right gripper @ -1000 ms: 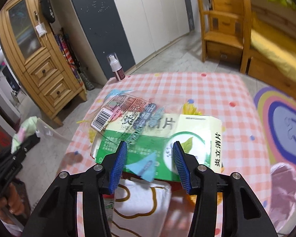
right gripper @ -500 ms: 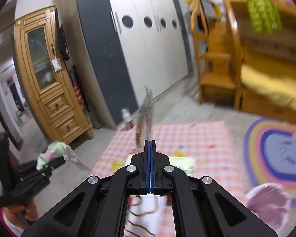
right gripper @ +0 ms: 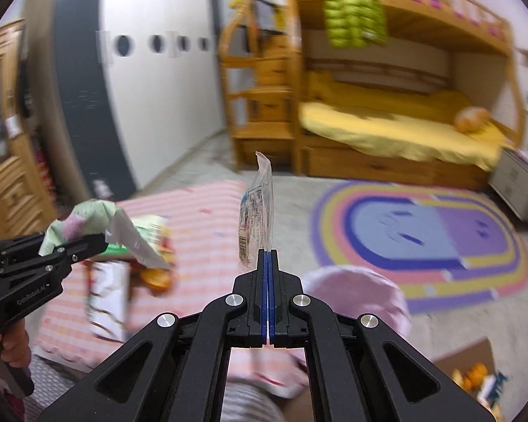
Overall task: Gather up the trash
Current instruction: 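Carry pouch and wrapper over the pink bin and open both tools, then bring both open tools back over the table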
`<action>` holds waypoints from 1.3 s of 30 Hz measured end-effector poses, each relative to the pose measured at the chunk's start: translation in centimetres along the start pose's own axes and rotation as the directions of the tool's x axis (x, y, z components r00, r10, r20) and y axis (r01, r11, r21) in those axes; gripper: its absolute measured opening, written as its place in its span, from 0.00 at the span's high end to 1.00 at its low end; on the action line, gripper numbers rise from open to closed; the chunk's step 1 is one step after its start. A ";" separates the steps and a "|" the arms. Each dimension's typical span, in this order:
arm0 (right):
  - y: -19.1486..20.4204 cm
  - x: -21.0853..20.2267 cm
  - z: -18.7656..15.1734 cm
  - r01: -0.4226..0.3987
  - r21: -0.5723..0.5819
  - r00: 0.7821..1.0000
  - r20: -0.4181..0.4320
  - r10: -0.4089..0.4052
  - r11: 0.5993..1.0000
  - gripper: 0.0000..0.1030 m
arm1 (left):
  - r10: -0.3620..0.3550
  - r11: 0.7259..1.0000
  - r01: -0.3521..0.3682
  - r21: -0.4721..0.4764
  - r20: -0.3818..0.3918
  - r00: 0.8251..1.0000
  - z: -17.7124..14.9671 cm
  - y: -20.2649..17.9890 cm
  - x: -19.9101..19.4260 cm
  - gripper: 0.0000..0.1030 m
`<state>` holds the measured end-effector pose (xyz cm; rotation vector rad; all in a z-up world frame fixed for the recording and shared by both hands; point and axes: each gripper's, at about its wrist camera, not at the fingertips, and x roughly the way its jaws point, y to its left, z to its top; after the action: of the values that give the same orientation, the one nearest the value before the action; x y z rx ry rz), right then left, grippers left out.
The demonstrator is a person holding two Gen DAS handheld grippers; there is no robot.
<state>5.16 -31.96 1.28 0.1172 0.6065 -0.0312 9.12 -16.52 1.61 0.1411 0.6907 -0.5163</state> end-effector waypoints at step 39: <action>-10.6 7.0 -3.1 0.159 0.154 0.969 -0.212 -0.125 0.975 0.47 | -0.058 0.998 0.060 0.011 -0.132 0.990 3.3 -3.6 9.0 0.15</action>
<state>8.47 -42.13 -6.29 0.2441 0.8144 -0.2128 15.05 -24.25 -1.46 0.1703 0.8214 -0.5723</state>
